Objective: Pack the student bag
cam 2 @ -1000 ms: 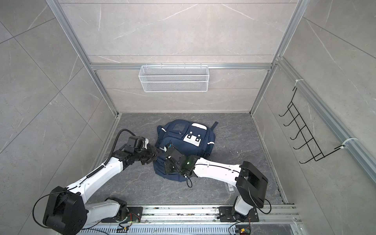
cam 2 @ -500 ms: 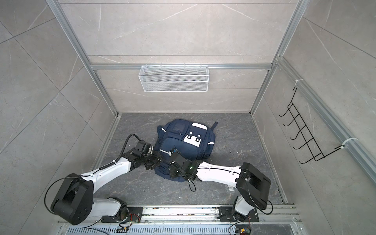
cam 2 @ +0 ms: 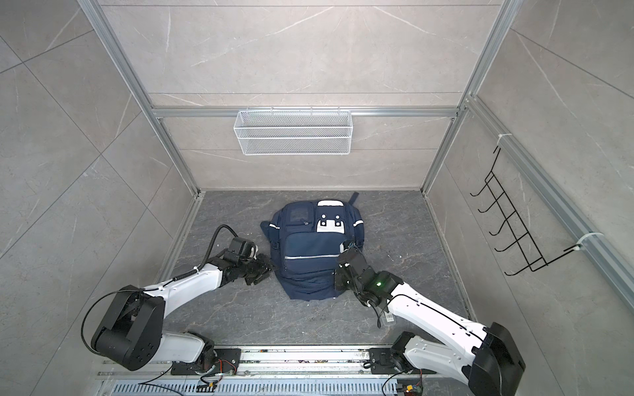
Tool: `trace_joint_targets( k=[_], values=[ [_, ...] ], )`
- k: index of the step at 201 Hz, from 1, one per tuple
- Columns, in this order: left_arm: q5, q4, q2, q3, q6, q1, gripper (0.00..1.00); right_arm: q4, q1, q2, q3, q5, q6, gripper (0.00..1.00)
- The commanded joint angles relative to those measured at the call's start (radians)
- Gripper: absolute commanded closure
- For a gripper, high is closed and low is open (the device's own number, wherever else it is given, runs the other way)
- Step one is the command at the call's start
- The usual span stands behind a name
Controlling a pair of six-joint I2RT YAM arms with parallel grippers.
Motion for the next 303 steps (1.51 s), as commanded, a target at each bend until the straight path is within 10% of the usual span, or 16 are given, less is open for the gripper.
trace_joint_targets(
  k=[1,104,208,303],
  values=[
    [-0.023,-0.039,0.039,0.031,0.042,0.016,0.50,-0.043,0.000,0.046,0.044,0.008,-0.044,1.00],
    [0.026,-0.112,-0.147,0.122,-0.058,-0.084,0.47,0.023,0.030,0.095,0.064,-0.095,-0.019,1.00],
    [-0.021,0.317,0.070,0.126,-0.353,-0.335,0.47,-0.002,0.058,0.038,0.038,-0.068,-0.005,1.00],
    [-0.124,0.212,-0.020,0.057,-0.437,-0.382,0.47,-0.003,0.060,0.023,0.026,-0.049,-0.003,1.00]
  ],
)
